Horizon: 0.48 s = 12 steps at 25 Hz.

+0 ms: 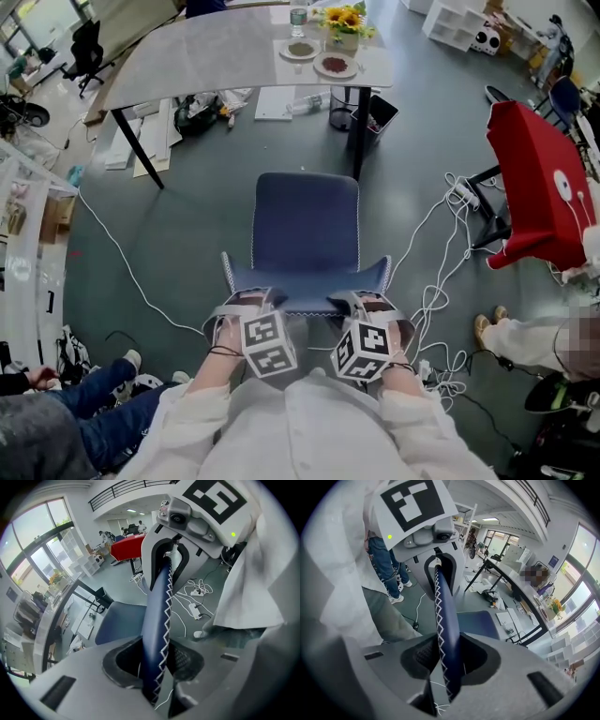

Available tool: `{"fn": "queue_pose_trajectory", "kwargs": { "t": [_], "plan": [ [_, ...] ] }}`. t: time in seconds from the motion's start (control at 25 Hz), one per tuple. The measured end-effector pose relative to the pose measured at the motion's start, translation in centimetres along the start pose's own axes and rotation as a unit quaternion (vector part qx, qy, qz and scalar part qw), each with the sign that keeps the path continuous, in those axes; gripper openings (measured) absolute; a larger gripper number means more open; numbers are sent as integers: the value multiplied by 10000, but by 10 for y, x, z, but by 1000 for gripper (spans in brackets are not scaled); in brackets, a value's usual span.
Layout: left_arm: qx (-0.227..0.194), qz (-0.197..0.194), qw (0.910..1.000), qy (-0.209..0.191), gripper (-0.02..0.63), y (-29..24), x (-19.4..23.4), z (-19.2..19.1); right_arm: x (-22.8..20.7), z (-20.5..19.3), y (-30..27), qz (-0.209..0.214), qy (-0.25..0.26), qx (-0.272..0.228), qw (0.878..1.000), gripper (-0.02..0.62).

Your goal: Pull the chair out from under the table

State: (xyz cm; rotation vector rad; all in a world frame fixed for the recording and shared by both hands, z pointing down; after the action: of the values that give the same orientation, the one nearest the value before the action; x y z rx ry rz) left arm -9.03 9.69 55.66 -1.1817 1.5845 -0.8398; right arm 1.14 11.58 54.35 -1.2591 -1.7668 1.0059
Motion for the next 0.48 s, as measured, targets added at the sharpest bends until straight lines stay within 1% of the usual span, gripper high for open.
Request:
{"fn": "queue_pose_trajectory", "kwargs": {
  "t": [0.24,0.48],
  "plan": [
    [44,27,9999,116,123,23,-48,-2,49,-2,14,32,129,-23,9999,98],
    [48,105,9997,199,124,42,-108,-11,111,-5,22,58,213,-28,9998,98]
  ]
}}
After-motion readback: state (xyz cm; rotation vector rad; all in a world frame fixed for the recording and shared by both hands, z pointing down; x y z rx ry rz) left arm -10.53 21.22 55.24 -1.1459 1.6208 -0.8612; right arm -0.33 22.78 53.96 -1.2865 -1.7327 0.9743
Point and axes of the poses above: the fingertips, and each gripper's own axes: y backward along the fingers, x to its left, z out of its top, the point moved 6 cm from there along y, backward along the fingers, and after that the axes turned 8 degrees about z, right-handed, at the moved point
